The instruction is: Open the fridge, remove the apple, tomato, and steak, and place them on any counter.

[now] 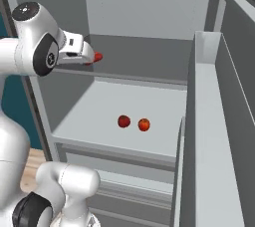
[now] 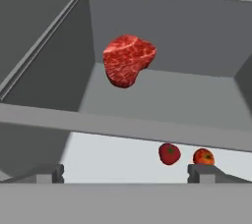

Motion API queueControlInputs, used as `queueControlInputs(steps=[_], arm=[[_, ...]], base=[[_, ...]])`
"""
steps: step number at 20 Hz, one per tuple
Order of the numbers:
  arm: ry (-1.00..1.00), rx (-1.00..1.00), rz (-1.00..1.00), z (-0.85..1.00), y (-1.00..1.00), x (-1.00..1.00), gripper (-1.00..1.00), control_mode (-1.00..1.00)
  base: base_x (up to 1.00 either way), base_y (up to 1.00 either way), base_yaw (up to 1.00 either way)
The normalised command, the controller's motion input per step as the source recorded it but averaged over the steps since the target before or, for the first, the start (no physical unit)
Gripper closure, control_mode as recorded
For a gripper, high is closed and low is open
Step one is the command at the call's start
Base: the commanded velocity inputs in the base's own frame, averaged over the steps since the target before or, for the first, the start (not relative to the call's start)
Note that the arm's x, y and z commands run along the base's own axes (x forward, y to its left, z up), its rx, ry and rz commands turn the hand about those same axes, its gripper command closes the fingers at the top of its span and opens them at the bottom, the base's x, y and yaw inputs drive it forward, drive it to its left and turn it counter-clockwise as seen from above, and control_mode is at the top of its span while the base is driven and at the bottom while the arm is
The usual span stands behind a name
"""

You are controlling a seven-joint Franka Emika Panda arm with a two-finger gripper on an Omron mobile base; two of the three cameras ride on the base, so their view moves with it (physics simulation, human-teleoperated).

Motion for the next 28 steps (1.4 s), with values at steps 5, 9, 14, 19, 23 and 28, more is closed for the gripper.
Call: queueControlInputs(steps=[5, 9, 14, 19, 23, 28], arm=[[0.01, 0.08, 0.00, -0.02, 0.00, 0.32, -1.00, -1.00], [0.00, 0.04, 0.00, -0.02, 0.02, 0.34, -1.00, -1.00], [0.00, 0.00, 0.00, -0.12, 0.09, 0.30, -1.00, -1.00], [0.01, 0.00, 0.00, -0.16, 0.07, 0.27, -1.00, -1.00], [0.03, 0.02, 0.00, -0.13, 0.00, 0.36, -1.00, -1.00], [0.03, 0.03, 0.00, -0.12, 0.00, 0.43, -1.00, -1.00]], base=[[0.00, 0.00, 0.00], [0.00, 0.00, 0.00], [0.00, 0.00, 0.00], [0.00, 0.00, 0.00], [0.00, 0.00, 0.00], [0.00, 0.00, 0.00]])
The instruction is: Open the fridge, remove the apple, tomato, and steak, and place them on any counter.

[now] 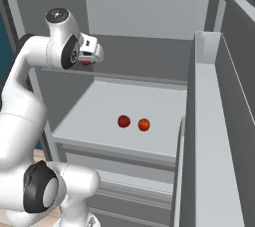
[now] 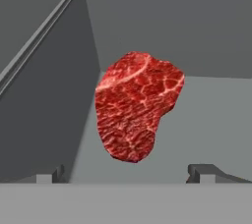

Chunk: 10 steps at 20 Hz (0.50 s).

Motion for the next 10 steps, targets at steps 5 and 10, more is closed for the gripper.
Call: queueControlInputs(steps=[5, 10], arm=[[0.03, 0.01, -0.01, -0.09, 0.00, 0.35, -1.00, -1.00], [0.00, 0.00, -0.04, -0.17, 0.00, 0.27, -1.00, -1.00]], base=[[0.00, 0.00, 0.00], [0.00, 0.00, 0.00]])
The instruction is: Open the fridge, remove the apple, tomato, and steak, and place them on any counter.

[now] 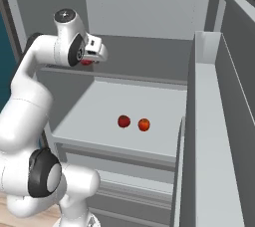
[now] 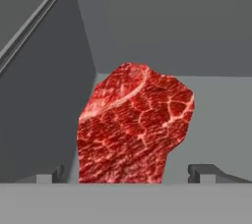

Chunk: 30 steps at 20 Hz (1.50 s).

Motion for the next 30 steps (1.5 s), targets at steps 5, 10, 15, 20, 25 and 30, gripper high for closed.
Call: queueControlInputs(steps=[5, 10, 15, 20, 25, 30], arm=[[0.00, 0.00, -0.04, -0.26, 0.00, 0.13, -1.00, -1.00], [0.00, 0.00, -0.03, -0.24, 0.00, 0.26, -1.00, -1.00], [0.00, 0.00, -0.02, -0.42, 0.00, 0.18, 1.00, -1.00], [0.03, 0.00, 0.00, -0.56, 0.02, 0.08, 1.00, -1.00], [0.02, 0.00, 0.00, -0.13, 0.00, 0.00, 1.00, -1.00], [0.00, -0.02, 0.07, -0.02, 0.00, -0.42, 1.00, -1.00]], base=[[0.00, 0.00, 0.00], [0.00, 0.00, 0.00], [0.00, 0.00, 0.00], [0.00, 0.00, 0.00], [0.00, 0.00, 0.00], [0.00, 0.00, 0.00]])
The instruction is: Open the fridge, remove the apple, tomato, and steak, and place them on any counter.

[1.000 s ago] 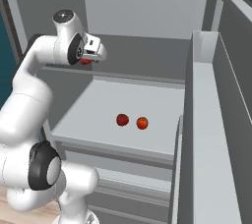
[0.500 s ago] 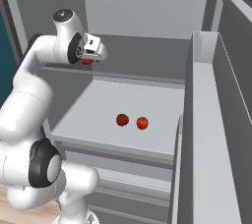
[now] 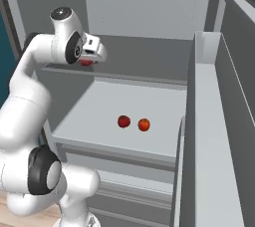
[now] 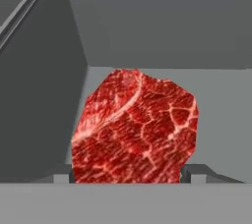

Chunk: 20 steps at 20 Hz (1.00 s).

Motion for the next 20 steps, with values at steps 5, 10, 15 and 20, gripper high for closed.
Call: queueControlInputs(steps=[5, 10, 15, 20], arm=[[-0.10, -0.01, 0.12, 0.07, 0.00, -0.80, 1.00, -1.00], [-0.01, -0.03, 0.04, 0.52, -0.01, -1.00, 1.00, -1.00], [-0.01, -0.03, 0.00, 0.38, 0.00, -1.00, 1.00, -1.00], [-0.07, 0.00, 0.00, 0.17, -0.01, -0.87, 1.00, -1.00]], base=[[0.00, 0.00, 0.00], [0.00, 0.00, 0.00], [0.00, 0.00, 0.00], [0.00, 0.00, 0.00]])
